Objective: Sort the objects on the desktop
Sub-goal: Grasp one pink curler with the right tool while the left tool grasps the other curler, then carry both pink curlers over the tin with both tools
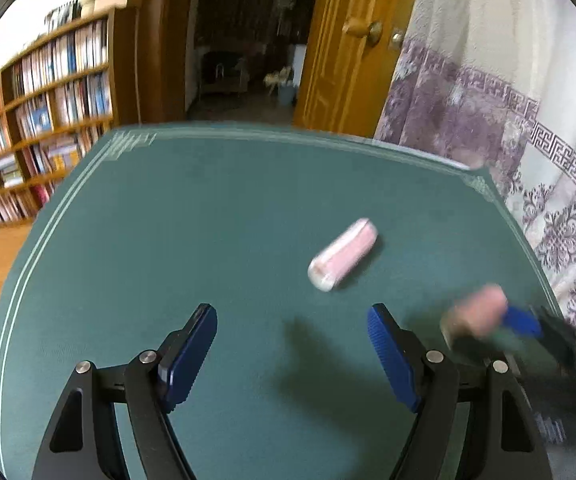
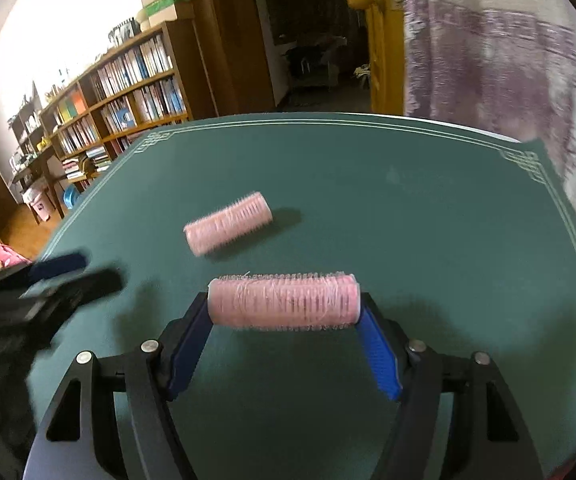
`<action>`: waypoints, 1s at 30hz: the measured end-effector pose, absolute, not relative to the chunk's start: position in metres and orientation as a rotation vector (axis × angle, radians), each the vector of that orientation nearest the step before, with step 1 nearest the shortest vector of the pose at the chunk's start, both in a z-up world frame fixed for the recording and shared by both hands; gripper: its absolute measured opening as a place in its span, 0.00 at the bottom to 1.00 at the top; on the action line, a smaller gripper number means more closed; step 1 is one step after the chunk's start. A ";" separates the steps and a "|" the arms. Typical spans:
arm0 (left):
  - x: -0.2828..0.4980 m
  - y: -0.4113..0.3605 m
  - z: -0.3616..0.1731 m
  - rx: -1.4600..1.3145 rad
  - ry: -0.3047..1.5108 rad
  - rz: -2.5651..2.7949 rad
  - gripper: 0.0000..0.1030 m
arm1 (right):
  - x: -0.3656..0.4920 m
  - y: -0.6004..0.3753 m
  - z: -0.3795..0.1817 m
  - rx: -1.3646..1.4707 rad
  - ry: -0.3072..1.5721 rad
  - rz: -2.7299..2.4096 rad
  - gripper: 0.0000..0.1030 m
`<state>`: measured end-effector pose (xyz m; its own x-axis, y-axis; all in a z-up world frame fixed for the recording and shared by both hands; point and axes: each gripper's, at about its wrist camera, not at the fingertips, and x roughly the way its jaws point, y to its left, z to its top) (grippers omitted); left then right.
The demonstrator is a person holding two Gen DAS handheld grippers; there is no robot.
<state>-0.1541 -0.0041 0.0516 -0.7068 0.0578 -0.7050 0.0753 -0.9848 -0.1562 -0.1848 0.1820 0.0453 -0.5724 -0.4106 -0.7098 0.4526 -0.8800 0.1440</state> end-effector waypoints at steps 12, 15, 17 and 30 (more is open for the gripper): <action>-0.223 0.025 0.025 1.216 0.119 -2.833 0.77 | -0.085 0.251 0.057 1.009 -0.045 -2.404 0.73; -0.234 0.029 0.017 1.265 0.092 -2.824 0.63 | -0.081 0.260 0.056 1.007 -0.088 -2.396 0.73; -0.235 0.033 0.012 1.278 0.052 -2.831 0.44 | -0.078 0.264 0.057 1.001 -0.119 -2.394 0.73; -0.191 0.045 0.026 1.245 -0.026 -2.927 0.32 | -0.054 0.273 0.067 0.967 -0.174 -2.434 0.73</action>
